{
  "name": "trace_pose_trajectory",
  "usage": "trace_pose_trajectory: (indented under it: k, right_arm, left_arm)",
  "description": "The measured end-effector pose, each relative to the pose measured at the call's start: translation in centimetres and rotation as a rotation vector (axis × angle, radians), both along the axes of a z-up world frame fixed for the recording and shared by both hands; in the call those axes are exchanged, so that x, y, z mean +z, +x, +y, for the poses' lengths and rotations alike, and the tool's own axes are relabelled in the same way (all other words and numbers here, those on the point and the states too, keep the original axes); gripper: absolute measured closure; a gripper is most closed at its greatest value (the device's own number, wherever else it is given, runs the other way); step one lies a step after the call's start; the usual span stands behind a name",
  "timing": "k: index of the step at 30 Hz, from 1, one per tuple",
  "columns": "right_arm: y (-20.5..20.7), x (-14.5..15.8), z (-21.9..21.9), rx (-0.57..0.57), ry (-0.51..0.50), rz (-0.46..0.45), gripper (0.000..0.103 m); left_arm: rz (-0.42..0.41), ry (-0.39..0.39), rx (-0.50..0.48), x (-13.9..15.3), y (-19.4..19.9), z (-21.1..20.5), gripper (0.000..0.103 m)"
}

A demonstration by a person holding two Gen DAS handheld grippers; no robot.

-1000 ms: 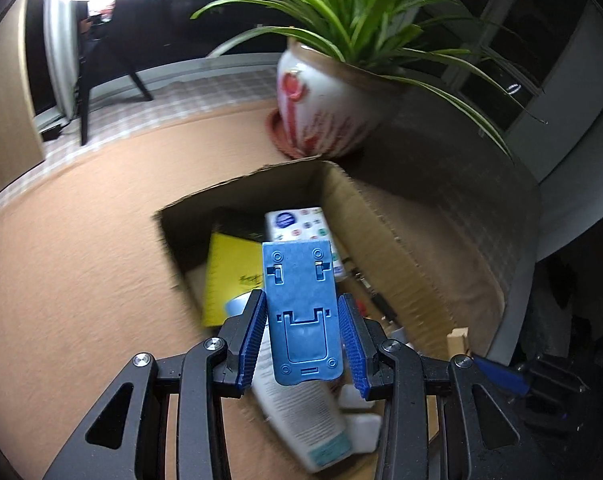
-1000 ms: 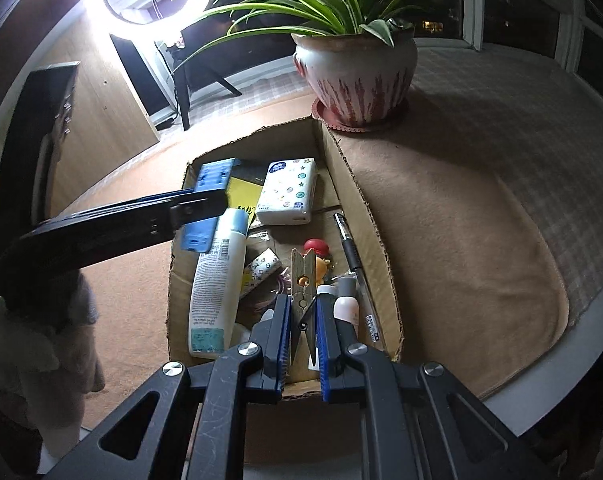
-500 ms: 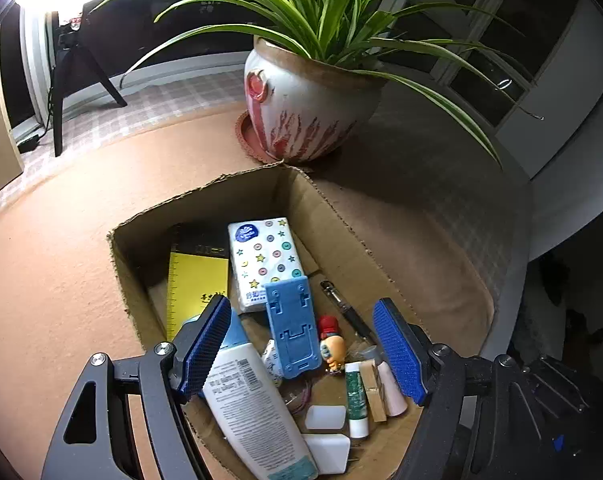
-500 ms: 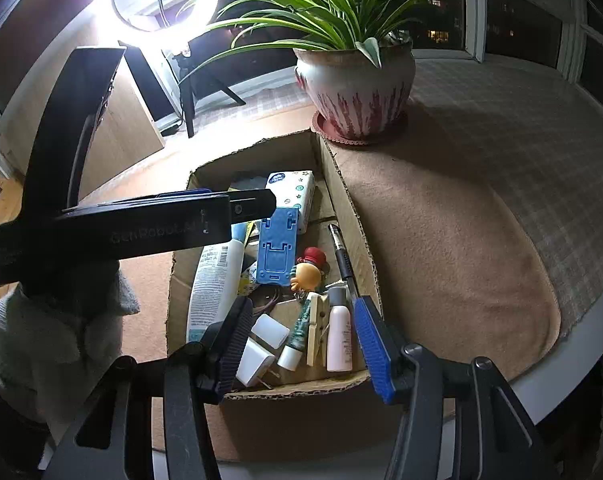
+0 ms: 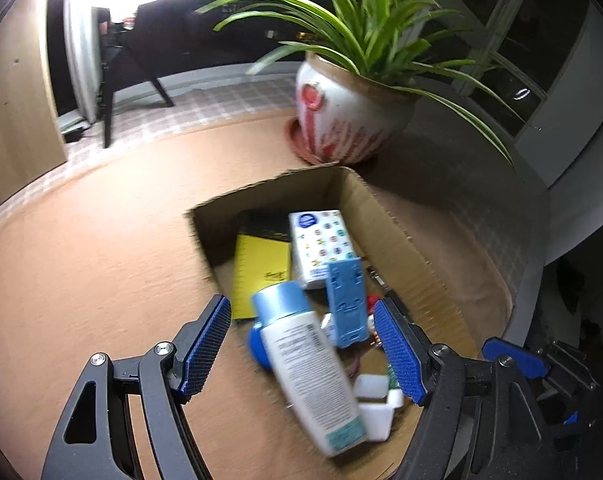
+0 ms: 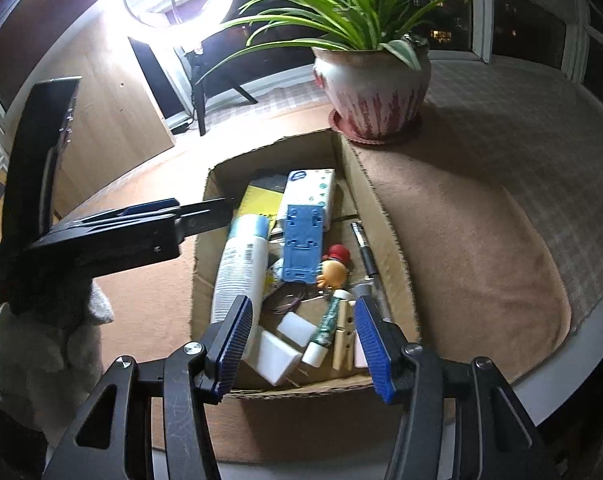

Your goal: Organize objects

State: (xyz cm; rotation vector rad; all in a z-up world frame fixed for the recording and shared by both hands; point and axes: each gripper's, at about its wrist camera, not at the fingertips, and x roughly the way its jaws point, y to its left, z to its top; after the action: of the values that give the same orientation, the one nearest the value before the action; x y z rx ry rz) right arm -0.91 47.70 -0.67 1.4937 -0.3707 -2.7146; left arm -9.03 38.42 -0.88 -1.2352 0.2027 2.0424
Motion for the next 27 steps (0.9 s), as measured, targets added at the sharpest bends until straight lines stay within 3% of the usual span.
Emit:
trace_pose_trajectory:
  k: [21, 27]
  right_arm:
    - [-2.4, 0.4, -10.5, 0.153, 0.005, -0.003, 0.049]
    - [-3.0, 0.6, -14.0, 0.201, 0.005, 0.007, 0.040]
  left_arm:
    - [0.043, -0.001, 0.163, 2.2, -0.5, -13.3, 0.026]
    - [0.046, -0.016, 0.221, 2.4, -0.5, -17.8, 0.026]
